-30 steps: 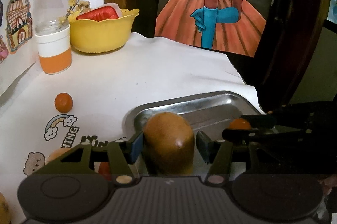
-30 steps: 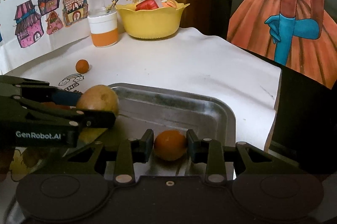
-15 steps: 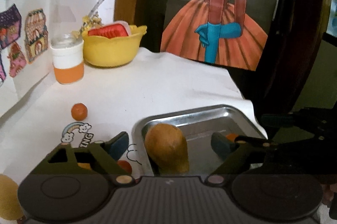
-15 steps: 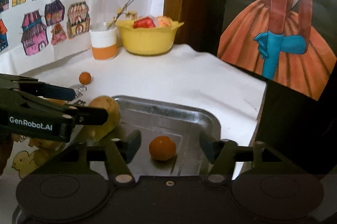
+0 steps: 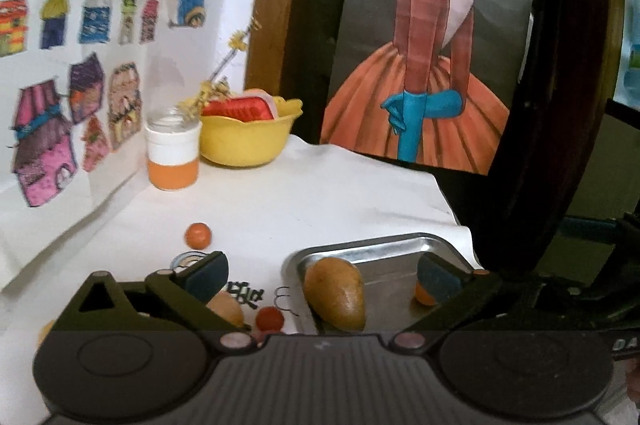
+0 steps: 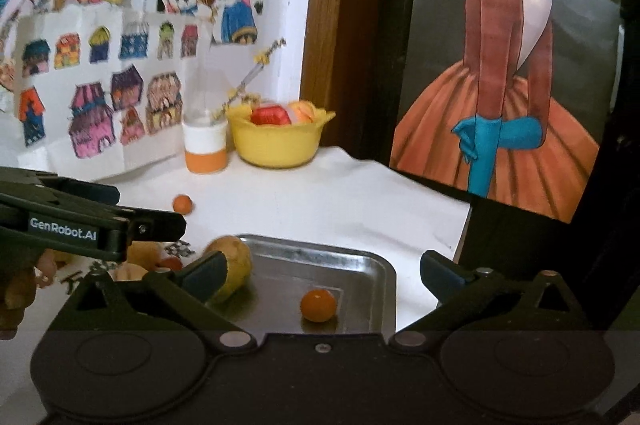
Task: Organize fruits
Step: 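Open the left tool to drop the brown fruit in the tray while the right tool releases the tangerine, then withdraw both tools from the tray back toward the fruit pile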
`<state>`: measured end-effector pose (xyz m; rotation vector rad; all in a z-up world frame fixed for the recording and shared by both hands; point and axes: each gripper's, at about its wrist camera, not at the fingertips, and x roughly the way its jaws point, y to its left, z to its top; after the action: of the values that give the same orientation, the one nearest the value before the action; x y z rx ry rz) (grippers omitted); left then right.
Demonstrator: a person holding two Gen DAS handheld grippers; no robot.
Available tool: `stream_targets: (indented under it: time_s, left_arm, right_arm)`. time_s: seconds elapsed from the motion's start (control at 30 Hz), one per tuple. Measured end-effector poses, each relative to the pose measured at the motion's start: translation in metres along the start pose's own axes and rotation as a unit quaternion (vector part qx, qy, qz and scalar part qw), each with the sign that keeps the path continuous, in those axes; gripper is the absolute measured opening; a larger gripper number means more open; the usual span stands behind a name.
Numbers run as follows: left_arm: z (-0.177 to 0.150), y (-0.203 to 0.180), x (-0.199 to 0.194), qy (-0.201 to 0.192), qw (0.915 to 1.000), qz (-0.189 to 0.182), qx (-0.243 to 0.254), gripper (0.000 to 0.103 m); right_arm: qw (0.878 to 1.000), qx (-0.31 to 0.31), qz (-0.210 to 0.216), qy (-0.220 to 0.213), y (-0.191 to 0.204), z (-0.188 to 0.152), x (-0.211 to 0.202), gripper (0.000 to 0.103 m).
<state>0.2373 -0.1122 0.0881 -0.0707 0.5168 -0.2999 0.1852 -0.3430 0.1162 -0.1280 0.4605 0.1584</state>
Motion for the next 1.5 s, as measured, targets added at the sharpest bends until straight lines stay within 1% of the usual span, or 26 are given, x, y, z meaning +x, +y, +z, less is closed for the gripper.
stream_targets:
  time_s: [0.37, 0.6, 0.77, 1.07, 1.27, 1.5]
  left_arm:
    - [-0.014, 0.029, -0.051, -0.014, 0.9994, 0.028, -0.014, 0.103]
    - [-0.029, 0.05, -0.079, -0.011, 0.9986, 0.046, -0.021, 0.103]
    - [-0.043, 0.065, -0.093, 0.002, 0.9979, 0.061, -0.023, 0.103]
    - [-0.074, 0.098, -0.105, 0.039, 0.9945, 0.093, -0.03, 0.103]
    - [-0.088, 0.119, -0.105, 0.058, 0.9923, 0.103, -0.039, 0.103]
    - [-0.093, 0.135, -0.1, 0.069, 0.9917, 0.102, -0.039, 0.103]
  right_arm:
    - [0.999, -0.004, 0.005, -0.038, 0.035, -0.007, -0.064, 0.102]
    - [0.999, -0.011, 0.008, -0.041, 0.061, -0.019, -0.09, 0.102]
    - [1.0, -0.008, 0.014, -0.026, 0.079, -0.032, -0.096, 0.102]
    - [0.999, -0.014, 0.031, 0.004, 0.114, -0.051, -0.096, 0.102]
    - [0.998, -0.003, 0.054, 0.037, 0.139, -0.062, -0.081, 0.102]
    - [0.993, 0.003, 0.08, 0.086, 0.166, -0.073, -0.054, 0.102]
